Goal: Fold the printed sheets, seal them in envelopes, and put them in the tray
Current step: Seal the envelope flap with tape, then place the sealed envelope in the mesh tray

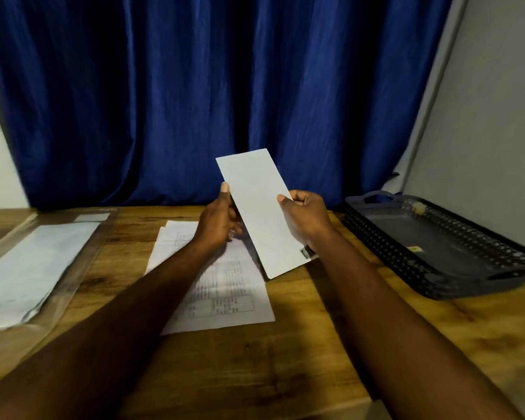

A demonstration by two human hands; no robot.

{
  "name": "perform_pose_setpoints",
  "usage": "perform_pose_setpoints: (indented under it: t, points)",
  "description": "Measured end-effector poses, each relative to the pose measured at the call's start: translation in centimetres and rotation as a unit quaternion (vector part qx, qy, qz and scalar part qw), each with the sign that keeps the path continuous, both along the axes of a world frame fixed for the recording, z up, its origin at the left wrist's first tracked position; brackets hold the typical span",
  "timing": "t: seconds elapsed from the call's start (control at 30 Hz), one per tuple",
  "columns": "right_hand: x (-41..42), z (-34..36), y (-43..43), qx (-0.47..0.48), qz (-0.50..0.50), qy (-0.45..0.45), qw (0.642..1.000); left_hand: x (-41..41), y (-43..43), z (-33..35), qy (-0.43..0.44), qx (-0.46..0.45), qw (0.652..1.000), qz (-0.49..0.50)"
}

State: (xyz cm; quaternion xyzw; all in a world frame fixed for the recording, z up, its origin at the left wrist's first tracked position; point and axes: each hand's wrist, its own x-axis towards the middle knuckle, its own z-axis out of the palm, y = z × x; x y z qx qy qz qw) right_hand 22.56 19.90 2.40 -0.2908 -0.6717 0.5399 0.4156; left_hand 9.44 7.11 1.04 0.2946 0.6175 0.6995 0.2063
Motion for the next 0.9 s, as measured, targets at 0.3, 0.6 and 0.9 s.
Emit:
perform_pose_setpoints:
  t: [0.3, 0.6, 0.9]
  points:
    - [14.1, 4.2, 8.9, 0.051, -0.198, -0.103, 0.973, 9.6, 6.6, 0.9, 0.228, -0.058, 0.969, -0.072]
    - [25.0, 4.3, 17.9, 0.036, -0.269, -0.336, 0.902, 18.8, 12.9, -4.2, 0.331, -0.128, 0.932, -0.079]
    - [25.6, -0.2, 23.2, 0.079, -0.121, -0.589, 0.795, 18.6, 14.5, -5.7, 0.359, -0.143, 0.919, -0.077]
